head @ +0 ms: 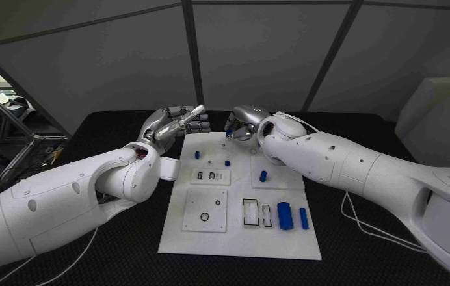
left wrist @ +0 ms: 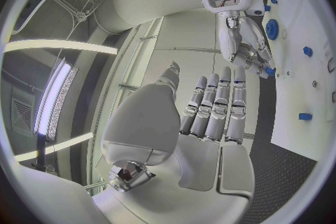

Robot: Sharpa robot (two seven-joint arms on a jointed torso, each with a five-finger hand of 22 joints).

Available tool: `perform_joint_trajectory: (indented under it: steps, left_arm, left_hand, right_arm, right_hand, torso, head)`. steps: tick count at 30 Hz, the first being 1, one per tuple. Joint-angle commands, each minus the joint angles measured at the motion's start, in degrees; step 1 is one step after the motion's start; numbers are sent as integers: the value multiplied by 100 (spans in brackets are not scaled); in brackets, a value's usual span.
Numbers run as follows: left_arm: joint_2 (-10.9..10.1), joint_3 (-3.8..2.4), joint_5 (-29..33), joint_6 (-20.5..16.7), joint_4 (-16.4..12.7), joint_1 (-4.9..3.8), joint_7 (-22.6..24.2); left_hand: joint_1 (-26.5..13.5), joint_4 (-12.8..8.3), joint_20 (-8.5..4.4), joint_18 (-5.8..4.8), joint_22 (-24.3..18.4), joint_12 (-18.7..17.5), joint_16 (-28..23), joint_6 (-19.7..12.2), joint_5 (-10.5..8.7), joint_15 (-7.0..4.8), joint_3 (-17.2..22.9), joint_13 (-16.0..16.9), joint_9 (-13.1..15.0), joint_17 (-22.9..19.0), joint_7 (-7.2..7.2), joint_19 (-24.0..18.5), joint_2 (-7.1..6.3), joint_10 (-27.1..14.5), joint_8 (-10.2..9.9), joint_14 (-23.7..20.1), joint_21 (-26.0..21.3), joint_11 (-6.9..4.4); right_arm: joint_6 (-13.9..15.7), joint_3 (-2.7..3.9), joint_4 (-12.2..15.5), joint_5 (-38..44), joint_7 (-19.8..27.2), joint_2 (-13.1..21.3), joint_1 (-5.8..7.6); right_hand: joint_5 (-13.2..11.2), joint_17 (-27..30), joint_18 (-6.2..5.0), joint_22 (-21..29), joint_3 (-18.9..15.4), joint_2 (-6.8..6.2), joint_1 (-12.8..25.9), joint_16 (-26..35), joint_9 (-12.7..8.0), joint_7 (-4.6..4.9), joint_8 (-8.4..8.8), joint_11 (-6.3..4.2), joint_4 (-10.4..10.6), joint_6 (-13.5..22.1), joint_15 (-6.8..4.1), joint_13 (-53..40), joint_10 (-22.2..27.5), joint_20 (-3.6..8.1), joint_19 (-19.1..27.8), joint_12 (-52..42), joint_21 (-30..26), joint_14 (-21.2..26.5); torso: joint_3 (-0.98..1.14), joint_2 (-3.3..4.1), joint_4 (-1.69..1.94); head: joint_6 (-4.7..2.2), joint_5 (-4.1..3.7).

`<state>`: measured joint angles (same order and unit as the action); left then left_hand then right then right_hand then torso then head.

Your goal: Assemble the parts on the task board

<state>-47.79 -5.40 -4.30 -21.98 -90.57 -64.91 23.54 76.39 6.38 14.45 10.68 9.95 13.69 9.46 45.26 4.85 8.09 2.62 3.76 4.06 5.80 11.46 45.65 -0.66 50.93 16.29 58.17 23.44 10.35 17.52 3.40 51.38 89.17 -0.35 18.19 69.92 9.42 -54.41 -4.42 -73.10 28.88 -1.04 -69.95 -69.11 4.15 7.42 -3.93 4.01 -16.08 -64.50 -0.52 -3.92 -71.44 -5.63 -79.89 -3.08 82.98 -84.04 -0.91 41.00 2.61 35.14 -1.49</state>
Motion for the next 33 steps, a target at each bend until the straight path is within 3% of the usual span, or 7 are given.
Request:
perform_joint_trajectory:
  steps: [1, 24, 33]
  left_arm:
    - [-5, -12, -28, 40, -29, -22, 34]
    - [-3, -18, -28, 35, -54, -67, 28]
    - [1, -18, -28, 43, -49, -77, 19]
  left_hand:
    - [-5, -28, -1, -29, 7, -37, -25, 23, 20, 28, -7, -9, -9, 5, 123, 40, 43, 24, -34, 1, 24, 19]
    - [-1, -38, -1, -31, 5, -46, -33, 23, 17, 30, -10, -9, -10, 5, 123, 38, 45, 24, -40, 0, 24, 20]
    - [-1, -38, -1, -31, 5, -46, -33, 23, 17, 30, -10, -9, -10, 5, 123, 38, 45, 24, -40, 0, 24, 20]
  right_arm:
    - [-168, 2, -79, 9, 39, -45, 17]
    - [-357, 1, -355, 107, 18, -243, 17]
    - [-283, 1, -482, 108, 19, -318, 17]
  right_hand:
    - [-15, 0, 94, 8, 27, -18, 23, -24, -7, 19, 24, -2, 9, 3, -19, 9, 35, 1, -22, -29, 33, -58]
    - [-41, 56, 77, 89, 70, -56, 80, -6, -14, 32, 32, 18, 28, 39, -3, 19, 122, -13, 37, -27, 3, -33]
    - [-80, 531, -36, 652, 186, -264, 152, 269, -40, 180, 39, 210, 5, 348, 161, 39, 871, -151, 417, -26, -241, 121]
  torso:
    - [-6, 13, 15]
    - [-14, 15, 11]
    - [-14, 19, 8]
  head:
    - [8, -7]
    - [30, 27]
    - [17, 41]
